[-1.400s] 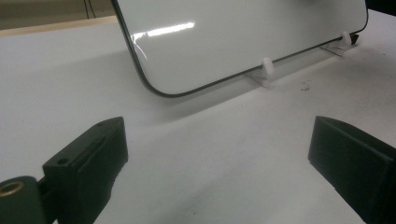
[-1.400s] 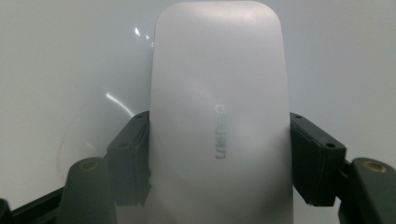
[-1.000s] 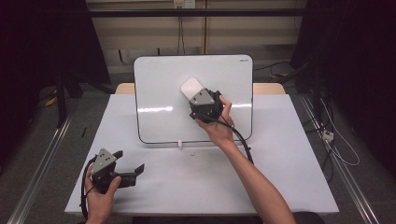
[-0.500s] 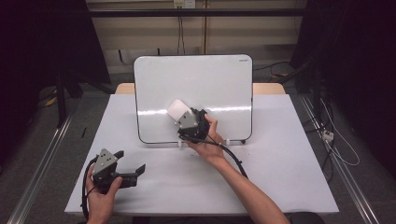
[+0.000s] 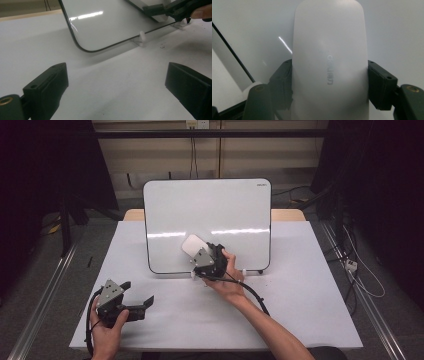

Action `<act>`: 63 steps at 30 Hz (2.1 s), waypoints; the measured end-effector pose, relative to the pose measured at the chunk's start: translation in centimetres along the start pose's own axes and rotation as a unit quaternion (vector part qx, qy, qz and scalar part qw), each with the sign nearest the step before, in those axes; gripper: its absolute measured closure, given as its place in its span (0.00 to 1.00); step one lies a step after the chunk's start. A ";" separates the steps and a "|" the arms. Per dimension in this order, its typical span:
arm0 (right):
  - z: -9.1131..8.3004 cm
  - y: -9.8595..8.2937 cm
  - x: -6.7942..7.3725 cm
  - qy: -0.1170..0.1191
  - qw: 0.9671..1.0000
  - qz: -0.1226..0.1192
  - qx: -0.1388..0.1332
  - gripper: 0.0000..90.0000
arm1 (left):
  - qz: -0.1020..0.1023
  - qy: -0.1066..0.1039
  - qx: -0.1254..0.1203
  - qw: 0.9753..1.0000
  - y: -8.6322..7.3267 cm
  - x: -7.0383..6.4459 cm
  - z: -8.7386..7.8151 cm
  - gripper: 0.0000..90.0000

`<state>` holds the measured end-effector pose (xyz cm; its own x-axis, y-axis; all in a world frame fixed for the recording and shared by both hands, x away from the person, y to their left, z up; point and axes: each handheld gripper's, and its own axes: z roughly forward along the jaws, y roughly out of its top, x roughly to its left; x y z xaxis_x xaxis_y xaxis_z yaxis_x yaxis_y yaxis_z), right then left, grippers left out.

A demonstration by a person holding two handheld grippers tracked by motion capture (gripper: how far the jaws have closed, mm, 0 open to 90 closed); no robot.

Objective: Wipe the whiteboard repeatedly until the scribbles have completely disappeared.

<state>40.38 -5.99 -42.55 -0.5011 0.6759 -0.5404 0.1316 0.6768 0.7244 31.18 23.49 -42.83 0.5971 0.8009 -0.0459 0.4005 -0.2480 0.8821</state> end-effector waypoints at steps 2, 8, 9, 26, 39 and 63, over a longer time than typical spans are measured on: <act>-0.1 -0.1 -0.4 -0.004 1.000 0.005 0.001 0.35 | -0.004 0.001 -0.003 1.000 0.0 0.0 0.0 0.05; -0.7 -1.0 -3.8 -0.030 0.998 0.050 0.006 0.35 | -0.001 0.001 0.000 1.000 0.0 0.0 0.1 0.05; -0.7 -1.2 -4.3 -0.034 0.998 0.059 0.007 0.35 | -0.001 0.001 0.000 1.000 0.0 0.0 0.1 0.05; -1.2 -1.6 -9.0 -0.041 0.988 0.149 0.007 0.35 | 0.000 -0.002 0.002 1.000 0.0 -0.1 0.3 0.05; -1.6 -1.8 -9.6 -0.015 0.983 0.181 0.001 0.35 | 0.000 0.000 0.003 1.000 0.0 0.0 0.2 0.05; -3.6 -1.5 -9.9 0.000 0.981 0.189 -0.032 0.35 | -0.006 0.005 0.002 1.000 -0.1 0.2 0.0 0.05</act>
<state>42.07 -14.79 -36.75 -0.4273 0.8751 -0.2273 0.2551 0.3579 0.8982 31.23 23.66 -42.96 0.5846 0.8096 -0.0520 0.4101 -0.2397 0.8800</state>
